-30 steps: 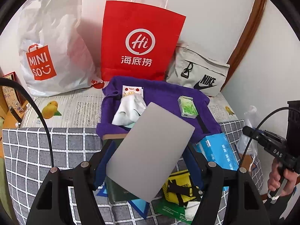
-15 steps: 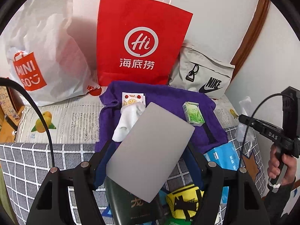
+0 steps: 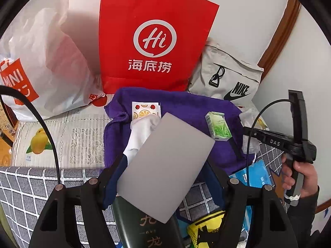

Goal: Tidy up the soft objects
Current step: 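Carry the mesh bag to the purple towel with the right tool while the left tool carries the sponge, then open the right tool over the towel while the left tool lowers the sponge onto it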

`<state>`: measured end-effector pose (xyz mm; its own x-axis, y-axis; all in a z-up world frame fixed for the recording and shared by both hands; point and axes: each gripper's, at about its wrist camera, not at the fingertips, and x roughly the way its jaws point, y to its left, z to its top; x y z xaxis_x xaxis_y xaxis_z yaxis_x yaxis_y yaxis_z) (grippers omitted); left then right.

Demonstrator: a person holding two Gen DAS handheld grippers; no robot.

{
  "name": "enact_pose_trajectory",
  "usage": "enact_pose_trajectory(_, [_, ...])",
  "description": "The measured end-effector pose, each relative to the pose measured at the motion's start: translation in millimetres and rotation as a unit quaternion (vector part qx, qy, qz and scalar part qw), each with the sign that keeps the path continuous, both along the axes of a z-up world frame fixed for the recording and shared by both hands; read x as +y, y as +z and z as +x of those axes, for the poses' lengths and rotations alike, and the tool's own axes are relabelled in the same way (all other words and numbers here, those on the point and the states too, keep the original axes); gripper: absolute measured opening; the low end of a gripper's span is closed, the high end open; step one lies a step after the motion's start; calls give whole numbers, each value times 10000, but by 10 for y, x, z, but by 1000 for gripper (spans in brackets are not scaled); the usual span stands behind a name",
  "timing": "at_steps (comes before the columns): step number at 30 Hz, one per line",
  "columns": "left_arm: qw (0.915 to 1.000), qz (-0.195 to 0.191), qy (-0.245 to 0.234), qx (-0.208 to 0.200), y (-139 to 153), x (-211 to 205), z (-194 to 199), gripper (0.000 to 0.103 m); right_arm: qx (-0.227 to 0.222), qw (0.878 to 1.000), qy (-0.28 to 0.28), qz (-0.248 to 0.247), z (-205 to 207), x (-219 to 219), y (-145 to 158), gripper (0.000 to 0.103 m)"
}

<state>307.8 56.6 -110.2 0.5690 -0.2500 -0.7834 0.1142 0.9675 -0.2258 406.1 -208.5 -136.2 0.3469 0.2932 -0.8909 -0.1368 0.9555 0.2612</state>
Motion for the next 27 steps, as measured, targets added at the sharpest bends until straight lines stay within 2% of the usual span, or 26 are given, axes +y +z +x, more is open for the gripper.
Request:
enact_pose_trajectory(13, [9999,47,-89,101,-72,-35,200,72,398,9982,30,-440,150,16,-397,14])
enact_pose_trajectory(15, [9998,71,-100,144,-98,-58,243,72,426,9979,122,-479,155,56,-433,18])
enact_pose_trajectory(16, [9997,75,-125,173,-113,-72,264,72,422,9979,143,-481,147,59,-437,28])
enact_pose_trajectory(17, [9997,73,-146,198,-127,-85,280,72,407,9980,144,-464,141,59,-440,43])
enact_pose_trajectory(19, [9995,66,-185,256,-151,-111,311,72,331,9986,144,-376,115,41,-408,63])
enact_pose_trajectory(20, [9994,72,-200,286,-161,-123,325,72,300,9988,169,-346,96,33,-381,67])
enact_pose_trajectory(27, [9987,158,-269,400,-207,-229,448,73,105,9991,300,-293,11,58,-201,67])
